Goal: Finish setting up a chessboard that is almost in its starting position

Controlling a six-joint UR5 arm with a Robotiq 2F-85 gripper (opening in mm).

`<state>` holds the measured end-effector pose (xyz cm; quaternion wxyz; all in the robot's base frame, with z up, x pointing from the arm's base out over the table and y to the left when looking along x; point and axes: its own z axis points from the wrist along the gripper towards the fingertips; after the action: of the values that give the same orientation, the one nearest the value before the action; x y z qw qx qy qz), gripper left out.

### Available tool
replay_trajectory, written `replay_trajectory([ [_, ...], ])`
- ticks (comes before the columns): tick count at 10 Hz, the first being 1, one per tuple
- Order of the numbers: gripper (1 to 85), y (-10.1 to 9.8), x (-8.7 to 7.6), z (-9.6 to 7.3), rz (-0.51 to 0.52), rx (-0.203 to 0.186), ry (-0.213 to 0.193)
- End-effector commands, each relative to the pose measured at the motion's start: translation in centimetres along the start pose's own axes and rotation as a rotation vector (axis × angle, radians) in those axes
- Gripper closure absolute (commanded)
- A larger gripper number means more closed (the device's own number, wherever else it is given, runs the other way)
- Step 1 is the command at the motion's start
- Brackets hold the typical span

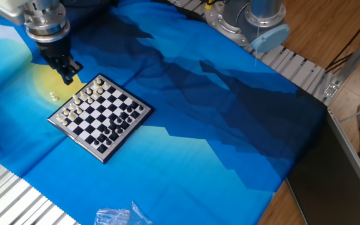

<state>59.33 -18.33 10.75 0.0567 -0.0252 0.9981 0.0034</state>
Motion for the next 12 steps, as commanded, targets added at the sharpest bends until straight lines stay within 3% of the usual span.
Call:
replay_trajectory([
  [1, 84.7, -1.1, -1.0, 0.2, -0.038, 0.015, -0.023],
  [2, 84.7, -2.9, -2.1, 1.1, -0.047, 0.001, -0.025],
  [3, 84.7, -4.1, -2.3, 1.7, 0.004, -0.01, -0.001],
  [4, 84.7, -5.2, -1.8, 2.0, 0.028, -0.001, 0.043],
  [6, 84.7, -7.0, -2.7, 2.7, 0.037, 0.043, 0.028],
  [7, 84.7, -7.2, -3.8, 2.9, 0.025, 0.038, -0.014],
  [8, 84.7, -7.5, -4.1, 3.1, 0.002, 0.043, -0.027],
  [9, 84.7, -6.9, -3.5, 3.4, 0.004, 0.006, -0.016],
  [10, 84.7, -6.1, -1.8, 3.7, 0.039, -0.034, 0.045],
  [11, 84.7, -5.7, -2.2, 4.0, 0.021, -0.051, 0.032],
  [12, 84.7, -6.3, -2.9, 4.3, -0.009, -0.03, 0.007],
])
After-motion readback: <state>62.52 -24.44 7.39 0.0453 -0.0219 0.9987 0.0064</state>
